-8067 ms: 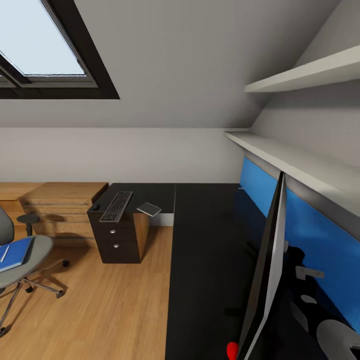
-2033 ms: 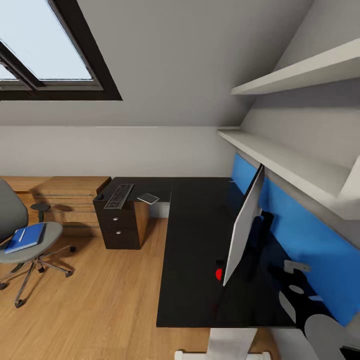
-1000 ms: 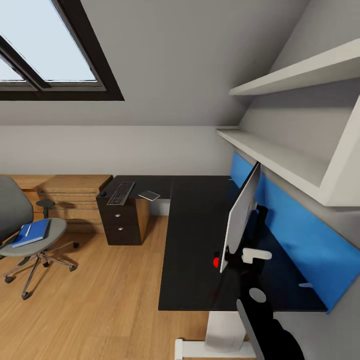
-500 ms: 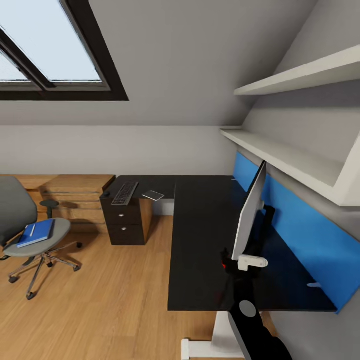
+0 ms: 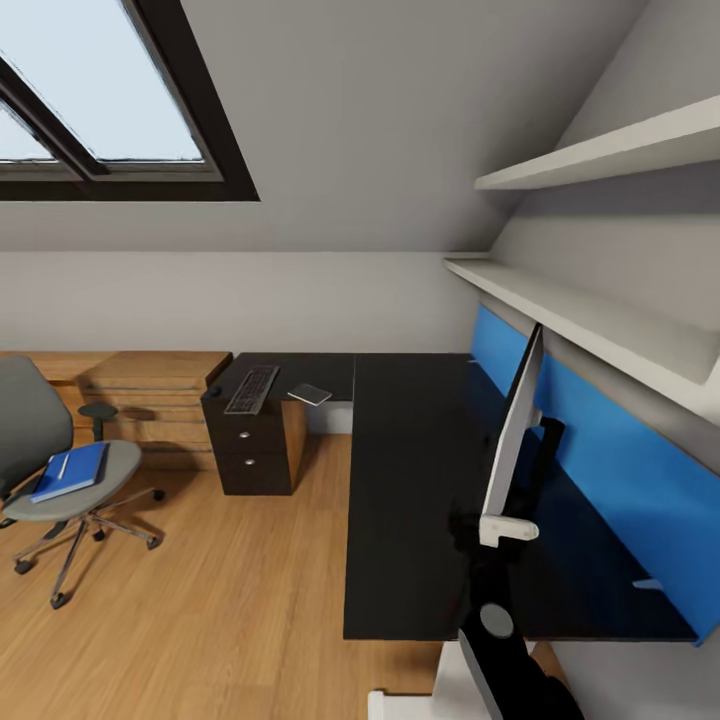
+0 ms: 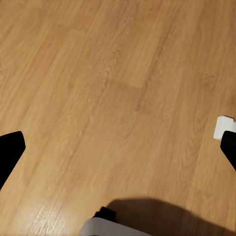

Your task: In the bedroom, organize the workspace by keeping the computer under the desk, ensuring the monitor is on the desk, placing the keyboard on the desk next to the monitor, placing the mouse on the desk next to the keyboard, moving the folder from the swivel chair onto the desk next to the mouse, stacking the notebook on top of the folder with the pen on top of the notebook, and positioning the swivel chair next to the desk.

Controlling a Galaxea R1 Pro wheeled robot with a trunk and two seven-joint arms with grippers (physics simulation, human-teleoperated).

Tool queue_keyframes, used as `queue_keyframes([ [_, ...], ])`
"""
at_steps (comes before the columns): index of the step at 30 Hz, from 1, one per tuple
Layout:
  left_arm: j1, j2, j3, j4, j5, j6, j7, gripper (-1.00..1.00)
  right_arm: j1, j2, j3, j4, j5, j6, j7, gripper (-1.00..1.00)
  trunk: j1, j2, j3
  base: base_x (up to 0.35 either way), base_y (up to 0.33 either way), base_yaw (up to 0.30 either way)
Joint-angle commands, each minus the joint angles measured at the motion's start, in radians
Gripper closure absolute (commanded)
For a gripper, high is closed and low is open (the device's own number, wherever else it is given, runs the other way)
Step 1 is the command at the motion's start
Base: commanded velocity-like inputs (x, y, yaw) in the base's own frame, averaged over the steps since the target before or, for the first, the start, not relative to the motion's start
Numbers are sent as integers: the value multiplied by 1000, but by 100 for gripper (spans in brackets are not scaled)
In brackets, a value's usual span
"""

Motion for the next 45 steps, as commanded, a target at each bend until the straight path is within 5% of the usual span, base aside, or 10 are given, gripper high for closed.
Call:
queue_keyframes([
  [1, 0, 1, -3, -1, 11, -7, 5, -100, -1, 0, -7, 7, 7, 1, -5, -100, 1, -2, -2, 39, 1, 0],
  [27, 0, 0, -4, -1, 11, -8, 6, -100, -2, -5, -81, 54, 6, 5, -3, -100, 1, -2, -2, 85, -25, 0],
  [45, 0, -1, -4, -1, 11, -6, 6, -100, -2, -5, -84, 59, 6, 5, -3, -100, 1, -2, -2, -52, -192, 0],
])
